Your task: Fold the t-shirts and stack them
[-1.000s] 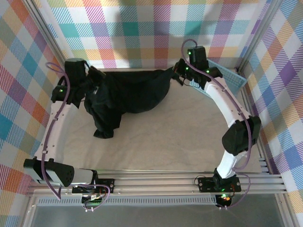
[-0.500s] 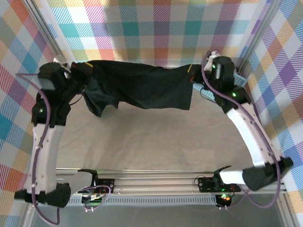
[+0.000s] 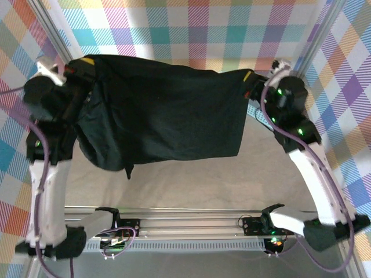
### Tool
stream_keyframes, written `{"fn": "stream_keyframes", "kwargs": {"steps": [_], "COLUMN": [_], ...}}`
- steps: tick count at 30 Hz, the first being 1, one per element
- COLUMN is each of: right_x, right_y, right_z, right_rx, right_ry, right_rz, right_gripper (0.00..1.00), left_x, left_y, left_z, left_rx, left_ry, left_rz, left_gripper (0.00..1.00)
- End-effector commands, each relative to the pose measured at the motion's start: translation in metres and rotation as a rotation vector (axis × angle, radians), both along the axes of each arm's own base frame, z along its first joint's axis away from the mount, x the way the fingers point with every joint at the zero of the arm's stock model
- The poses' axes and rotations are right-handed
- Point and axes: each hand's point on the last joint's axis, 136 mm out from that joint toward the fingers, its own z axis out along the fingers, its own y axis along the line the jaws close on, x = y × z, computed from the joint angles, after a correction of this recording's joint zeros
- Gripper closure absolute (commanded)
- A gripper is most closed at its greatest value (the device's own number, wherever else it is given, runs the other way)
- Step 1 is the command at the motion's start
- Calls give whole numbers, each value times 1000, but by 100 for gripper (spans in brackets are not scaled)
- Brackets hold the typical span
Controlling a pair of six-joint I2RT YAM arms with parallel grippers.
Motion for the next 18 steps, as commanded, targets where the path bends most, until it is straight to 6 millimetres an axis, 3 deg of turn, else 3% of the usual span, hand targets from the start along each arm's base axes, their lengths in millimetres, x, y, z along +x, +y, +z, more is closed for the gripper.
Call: {"fn": "stream_keyframes", "kwargs": {"steps": [1,3,4,6,8,11,13,18], "right_x": [61,100,114,143,156,152,139,81], "right_y": [2,7,11,20,26,31,30,32], "right_z": [-49,-88,-102,-138,-162,-185,-200,-253], "right_rx": [-3,4,3,-8,-27,-14,6,58], "right_ry": [139,251,285,359,432,522,572,716], "right_rz": [-35,-22,-11,23,40,55,48,14], "right_gripper": [100,100,91,54,40,36,37,41], "left_x": [84,135,155,194,204,182,147,37], "left_y": [10,10,10,6,9,23,40,55], "left_z": [-68,-113,-135,-183,-219,-242,-259,-352], "left_rx": [35,67,67,60,92,162,191,187], "left_ry": [197,303,351,455,581,673,768,1089], "left_rz": [69,62,45,-22,-28,30,110,184], "left_gripper": [100,100,95,45,24,21,22,31]}}
